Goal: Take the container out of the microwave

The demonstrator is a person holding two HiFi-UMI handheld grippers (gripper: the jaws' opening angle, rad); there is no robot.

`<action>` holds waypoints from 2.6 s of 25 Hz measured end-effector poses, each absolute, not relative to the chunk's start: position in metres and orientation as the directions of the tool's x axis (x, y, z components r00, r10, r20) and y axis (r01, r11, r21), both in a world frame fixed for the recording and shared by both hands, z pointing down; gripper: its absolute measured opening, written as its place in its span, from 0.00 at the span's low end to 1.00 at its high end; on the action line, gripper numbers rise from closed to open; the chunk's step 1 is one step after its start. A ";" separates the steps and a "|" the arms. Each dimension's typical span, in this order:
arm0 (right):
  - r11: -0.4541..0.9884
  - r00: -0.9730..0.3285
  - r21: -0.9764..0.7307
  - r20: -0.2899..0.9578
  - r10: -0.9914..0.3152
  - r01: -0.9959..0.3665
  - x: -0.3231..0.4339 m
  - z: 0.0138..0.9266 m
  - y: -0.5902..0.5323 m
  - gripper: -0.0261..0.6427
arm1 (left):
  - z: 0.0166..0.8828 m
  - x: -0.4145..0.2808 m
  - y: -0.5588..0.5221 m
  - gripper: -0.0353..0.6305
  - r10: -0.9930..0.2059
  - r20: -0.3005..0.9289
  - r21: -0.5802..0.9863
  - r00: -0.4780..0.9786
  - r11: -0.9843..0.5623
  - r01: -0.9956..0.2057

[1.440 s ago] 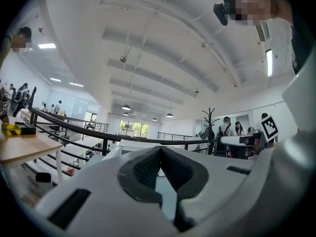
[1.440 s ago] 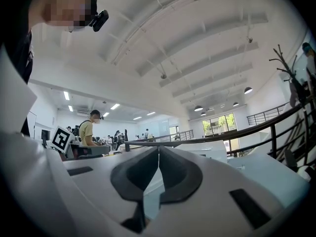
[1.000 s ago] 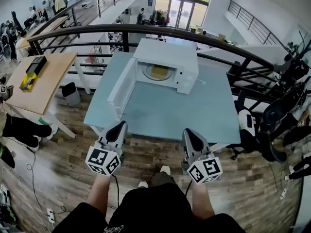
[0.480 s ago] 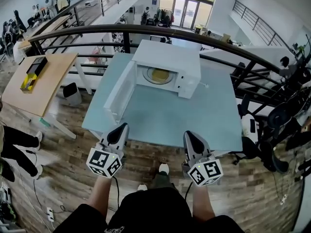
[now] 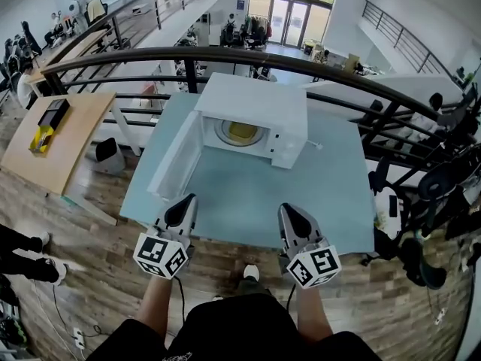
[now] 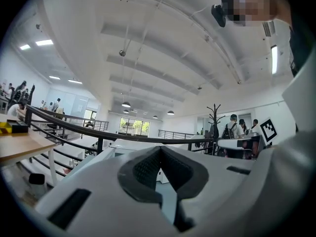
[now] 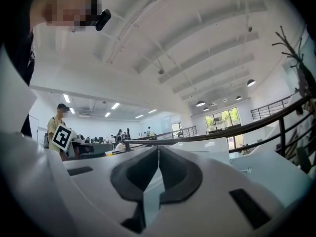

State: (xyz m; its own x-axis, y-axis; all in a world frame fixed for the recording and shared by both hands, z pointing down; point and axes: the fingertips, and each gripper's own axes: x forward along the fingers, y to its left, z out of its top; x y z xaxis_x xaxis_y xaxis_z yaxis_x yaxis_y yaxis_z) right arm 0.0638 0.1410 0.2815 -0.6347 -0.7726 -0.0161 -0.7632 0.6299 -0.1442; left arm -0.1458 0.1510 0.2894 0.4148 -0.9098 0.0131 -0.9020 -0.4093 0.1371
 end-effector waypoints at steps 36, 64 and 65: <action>0.744 -0.761 -0.185 0.041 -0.647 -0.642 0.120 0.319 -0.013 0.05 | 0.305 -0.047 0.017 0.06 -0.934 0.075 0.122 0.348 -0.338 -0.933; 0.761 -0.756 -0.078 0.214 -0.618 -0.644 0.040 0.379 -0.086 0.05 | 0.372 -0.093 -0.062 0.06 -0.920 0.180 0.171 0.349 -0.320 -0.932; 0.760 -0.753 -0.069 0.223 -0.619 -0.646 0.036 0.383 -0.091 0.05 | 0.376 -0.095 -0.066 0.06 -0.918 0.184 0.175 0.351 -0.321 -0.931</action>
